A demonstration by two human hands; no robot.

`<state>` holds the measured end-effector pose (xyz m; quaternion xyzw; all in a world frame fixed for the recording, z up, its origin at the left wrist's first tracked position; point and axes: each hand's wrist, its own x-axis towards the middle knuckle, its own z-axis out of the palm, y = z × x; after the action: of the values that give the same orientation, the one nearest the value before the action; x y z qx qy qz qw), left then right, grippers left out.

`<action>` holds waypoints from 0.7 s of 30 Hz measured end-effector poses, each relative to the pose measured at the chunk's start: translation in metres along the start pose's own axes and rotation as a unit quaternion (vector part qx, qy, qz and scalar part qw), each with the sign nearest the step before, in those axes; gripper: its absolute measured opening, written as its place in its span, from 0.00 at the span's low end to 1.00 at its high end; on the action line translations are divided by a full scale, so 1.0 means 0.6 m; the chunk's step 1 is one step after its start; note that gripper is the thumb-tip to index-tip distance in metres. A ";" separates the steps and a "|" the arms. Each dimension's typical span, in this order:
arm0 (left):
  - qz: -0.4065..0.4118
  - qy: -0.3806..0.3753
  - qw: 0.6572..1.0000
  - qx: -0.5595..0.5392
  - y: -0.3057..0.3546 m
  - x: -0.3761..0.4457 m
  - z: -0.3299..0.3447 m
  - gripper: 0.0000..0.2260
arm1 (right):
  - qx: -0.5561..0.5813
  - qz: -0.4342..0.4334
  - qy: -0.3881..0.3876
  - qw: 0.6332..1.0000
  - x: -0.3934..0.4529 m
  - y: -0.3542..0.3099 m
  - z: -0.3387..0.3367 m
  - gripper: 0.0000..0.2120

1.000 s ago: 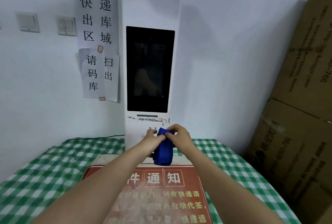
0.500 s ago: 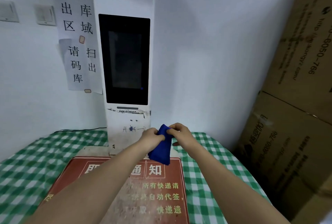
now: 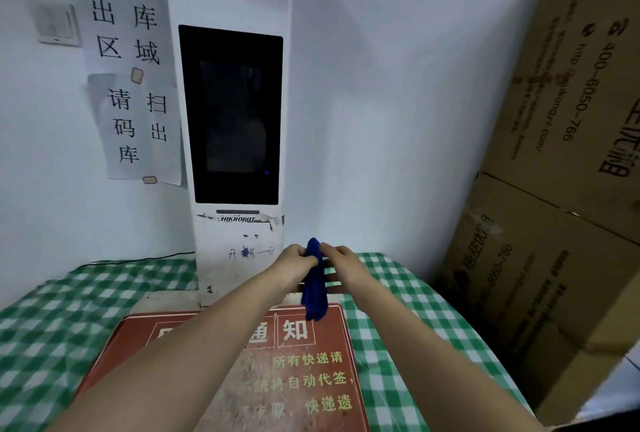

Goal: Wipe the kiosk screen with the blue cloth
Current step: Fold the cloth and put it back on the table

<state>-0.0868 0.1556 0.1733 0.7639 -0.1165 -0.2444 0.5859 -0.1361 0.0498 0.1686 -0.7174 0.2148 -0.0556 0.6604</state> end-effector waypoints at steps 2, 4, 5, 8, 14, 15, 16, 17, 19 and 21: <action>-0.012 -0.025 0.999 -0.039 0.001 -0.004 0.004 0.07 | 0.028 0.016 -0.015 0.999 -0.002 0.001 0.004 0.15; -0.022 -0.049 0.996 -0.066 0.002 -0.003 0.009 0.08 | 0.054 0.018 0.008 0.998 0.001 0.007 -0.001 0.14; -0.022 -0.061 0.995 -0.070 0.001 -0.001 0.012 0.09 | 0.056 0.016 0.031 0.998 0.005 0.012 -0.007 0.13; -0.021 -0.058 0.997 -0.050 -0.005 0.015 0.017 0.12 | 0.066 0.017 0.084 0.994 0.023 0.023 -0.025 0.10; -0.060 0.050 0.997 -0.020 -0.026 0.073 0.029 0.05 | 0.137 0.053 0.089 0.985 0.061 0.046 -0.074 0.10; -0.075 0.049 0.996 -0.015 -0.032 0.082 0.036 0.09 | 0.145 0.060 0.084 0.984 0.071 0.050 -0.084 0.09; -0.093 0.038 0.995 -0.015 -0.039 0.094 0.045 0.12 | 0.153 0.069 0.079 0.983 0.084 0.057 -0.095 0.07; -0.111 0.018 0.993 -0.027 -0.045 0.102 0.053 0.13 | 0.161 0.076 0.074 0.981 0.097 0.065 -0.103 0.06; -0.131 -0.014 0.988 -0.078 -0.055 0.118 0.068 0.10 | 0.167 0.083 0.068 0.980 0.121 0.077 -0.117 0.07; -0.145 0.003 0.980 -0.133 -0.063 0.143 0.088 0.07 | 0.140 0.092 0.068 0.983 0.145 0.090 -0.134 0.09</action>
<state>-0.0446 0.0822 0.1064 0.6887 0.0307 -0.3380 0.6407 -0.0994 -0.0595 0.1081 -0.5892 0.3145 -0.0731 0.7407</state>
